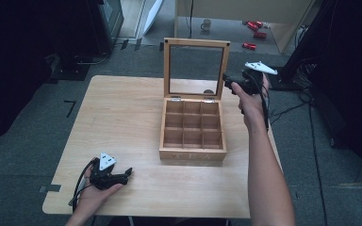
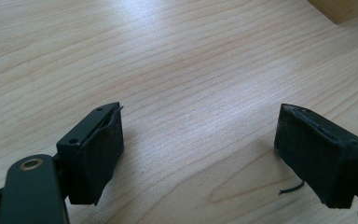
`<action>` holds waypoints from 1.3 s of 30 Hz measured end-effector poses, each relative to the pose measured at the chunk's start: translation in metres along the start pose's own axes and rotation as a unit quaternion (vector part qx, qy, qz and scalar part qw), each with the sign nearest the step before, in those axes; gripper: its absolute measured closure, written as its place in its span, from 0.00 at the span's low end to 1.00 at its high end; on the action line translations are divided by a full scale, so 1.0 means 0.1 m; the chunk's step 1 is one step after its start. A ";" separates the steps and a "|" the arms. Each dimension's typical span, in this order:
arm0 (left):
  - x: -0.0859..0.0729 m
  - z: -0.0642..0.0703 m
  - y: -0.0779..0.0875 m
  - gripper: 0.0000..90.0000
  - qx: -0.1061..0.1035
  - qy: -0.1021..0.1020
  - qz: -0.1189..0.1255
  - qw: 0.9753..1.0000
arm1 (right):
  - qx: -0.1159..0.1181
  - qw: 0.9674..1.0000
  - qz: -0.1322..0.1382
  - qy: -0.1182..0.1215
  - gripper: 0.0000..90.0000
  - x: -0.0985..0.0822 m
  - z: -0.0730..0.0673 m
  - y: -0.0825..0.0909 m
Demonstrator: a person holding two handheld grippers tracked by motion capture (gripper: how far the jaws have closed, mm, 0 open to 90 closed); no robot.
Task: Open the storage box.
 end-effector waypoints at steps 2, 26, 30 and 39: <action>0.00 0.00 0.00 0.18 0.001 -0.002 -0.001 1.000 | -0.002 1.000 -0.002 -0.002 0.17 -0.09 0.04 0.10; 0.00 0.02 -0.01 0.18 0.007 -0.005 -0.003 1.000 | -0.006 0.999 -0.049 0.017 0.15 -1.38 0.43 1.10; 0.00 0.02 -0.01 0.18 0.007 -0.006 -0.003 1.000 | -0.006 0.999 -0.052 0.009 0.15 -1.55 0.48 1.24; 0.00 0.01 -0.01 0.18 0.007 -0.006 -0.004 1.000 | -0.007 0.997 -0.080 0.003 0.14 -1.96 0.52 1.45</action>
Point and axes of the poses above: each handheld gripper's, and its own axes: y roughly backward along the jaws, x roughly out of its top, z roughly to its right, the point moved 4 cm from there along -y, roughly forward along the jaws, and after that the axes turned 2 degrees about -y, right-handed, at the moved point
